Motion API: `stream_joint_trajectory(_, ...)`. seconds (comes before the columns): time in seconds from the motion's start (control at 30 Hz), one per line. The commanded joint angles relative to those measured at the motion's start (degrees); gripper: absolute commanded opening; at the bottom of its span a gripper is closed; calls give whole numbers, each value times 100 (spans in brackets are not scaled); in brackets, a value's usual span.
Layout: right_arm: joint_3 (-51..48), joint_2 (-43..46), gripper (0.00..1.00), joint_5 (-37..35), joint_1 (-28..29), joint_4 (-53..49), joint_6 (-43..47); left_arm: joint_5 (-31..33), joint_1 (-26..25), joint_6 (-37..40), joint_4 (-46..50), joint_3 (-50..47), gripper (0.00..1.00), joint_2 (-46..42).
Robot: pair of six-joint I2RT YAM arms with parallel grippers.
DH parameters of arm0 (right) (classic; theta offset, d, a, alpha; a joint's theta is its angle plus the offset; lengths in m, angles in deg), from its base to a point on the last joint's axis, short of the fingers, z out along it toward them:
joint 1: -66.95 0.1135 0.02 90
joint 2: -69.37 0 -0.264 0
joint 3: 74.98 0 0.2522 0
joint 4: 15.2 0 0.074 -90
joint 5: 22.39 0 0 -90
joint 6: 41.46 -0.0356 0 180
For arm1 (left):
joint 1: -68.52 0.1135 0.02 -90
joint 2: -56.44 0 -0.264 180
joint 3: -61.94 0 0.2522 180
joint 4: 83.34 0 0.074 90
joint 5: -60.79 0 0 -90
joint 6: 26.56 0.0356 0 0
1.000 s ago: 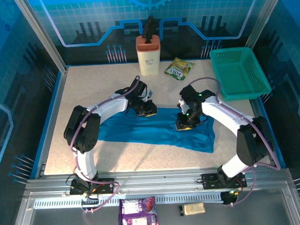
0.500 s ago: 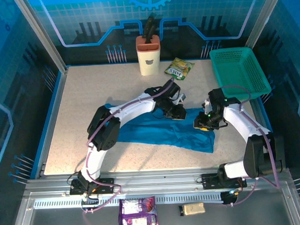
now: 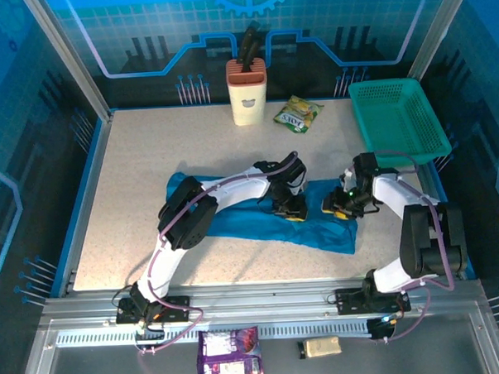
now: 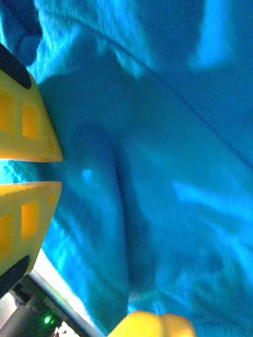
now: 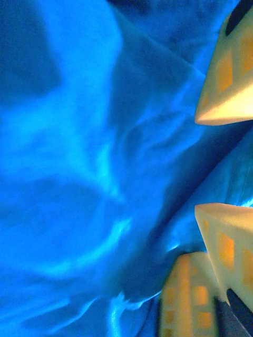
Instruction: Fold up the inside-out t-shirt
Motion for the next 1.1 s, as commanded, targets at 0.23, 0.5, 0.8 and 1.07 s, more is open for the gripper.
stream_joint_trajectory(0.23, -873, 951, 44, 394, 218, -120, -526, -197, 197, -346, -356, -16, 18, -421)
stream_joint_trajectory(0.5, -922, 1371, 47, 780, 361, 130, -726, -410, 181, -273, -191, 418, 19, -234)
stream_joint_trajectory(0.8, -836, 674, 48, 853, 394, 312, -680, -491, 58, -221, 20, 1023, 19, 74)
stream_joint_trajectory(1.07, -763, 1364, 46, 830, -190, 201, -851, -598, -48, -420, -146, 750, 19, 191)
